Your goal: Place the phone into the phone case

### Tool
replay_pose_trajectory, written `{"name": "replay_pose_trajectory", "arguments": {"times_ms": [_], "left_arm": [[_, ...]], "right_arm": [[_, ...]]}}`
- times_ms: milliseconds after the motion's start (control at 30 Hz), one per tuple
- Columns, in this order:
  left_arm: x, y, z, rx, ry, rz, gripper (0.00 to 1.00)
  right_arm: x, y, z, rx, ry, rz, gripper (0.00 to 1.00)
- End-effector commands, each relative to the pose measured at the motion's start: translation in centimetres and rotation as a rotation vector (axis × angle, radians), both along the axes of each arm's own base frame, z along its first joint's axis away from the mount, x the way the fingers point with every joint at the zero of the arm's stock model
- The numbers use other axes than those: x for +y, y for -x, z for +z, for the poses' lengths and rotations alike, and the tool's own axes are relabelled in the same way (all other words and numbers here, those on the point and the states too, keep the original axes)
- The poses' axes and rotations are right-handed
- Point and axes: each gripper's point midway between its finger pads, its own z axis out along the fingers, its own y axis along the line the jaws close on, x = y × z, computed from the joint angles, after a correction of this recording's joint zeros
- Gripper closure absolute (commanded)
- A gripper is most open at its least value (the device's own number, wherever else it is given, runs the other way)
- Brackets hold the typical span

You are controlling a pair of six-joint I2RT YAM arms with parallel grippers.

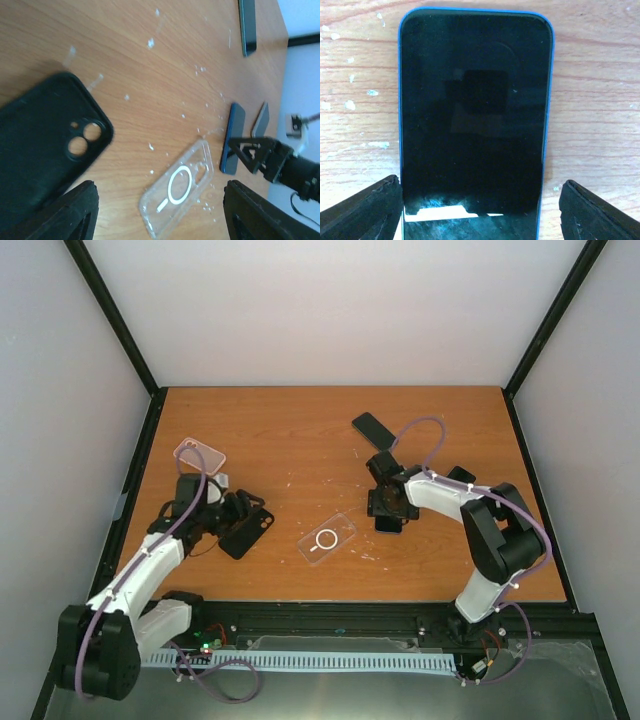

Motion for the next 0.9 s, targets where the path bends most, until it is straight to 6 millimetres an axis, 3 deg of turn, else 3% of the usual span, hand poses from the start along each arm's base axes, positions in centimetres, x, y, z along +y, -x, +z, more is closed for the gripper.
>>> {"name": "replay_pose_trajectory", "arguments": {"times_ms": [0, 333, 667, 867], "left_arm": [[-3.1, 0.3, -0.3, 0.022, 0.022, -0.069, 0.32], [-8.0, 2.6, -3.3, 0.130, 0.021, -0.150, 0.35], [-11.4, 3.2, -5.6, 0.184, -0.027, -0.236, 0.34], [-11.9, 3.4, -6.8, 0.223, -0.046, -0.264, 0.38]], "right_arm": [[0.1, -1.0, -0.3, -0.019, 0.005, -0.009, 0.16], [-0.2, -0.4, -1.3, -0.001, 0.012, -0.006, 0.24], [-0.7, 0.2, -2.2, 0.019, 0.032, 0.008, 0.15], [-0.5, 0.6, -2.2, 0.021, 0.010, 0.017, 0.28]]}}
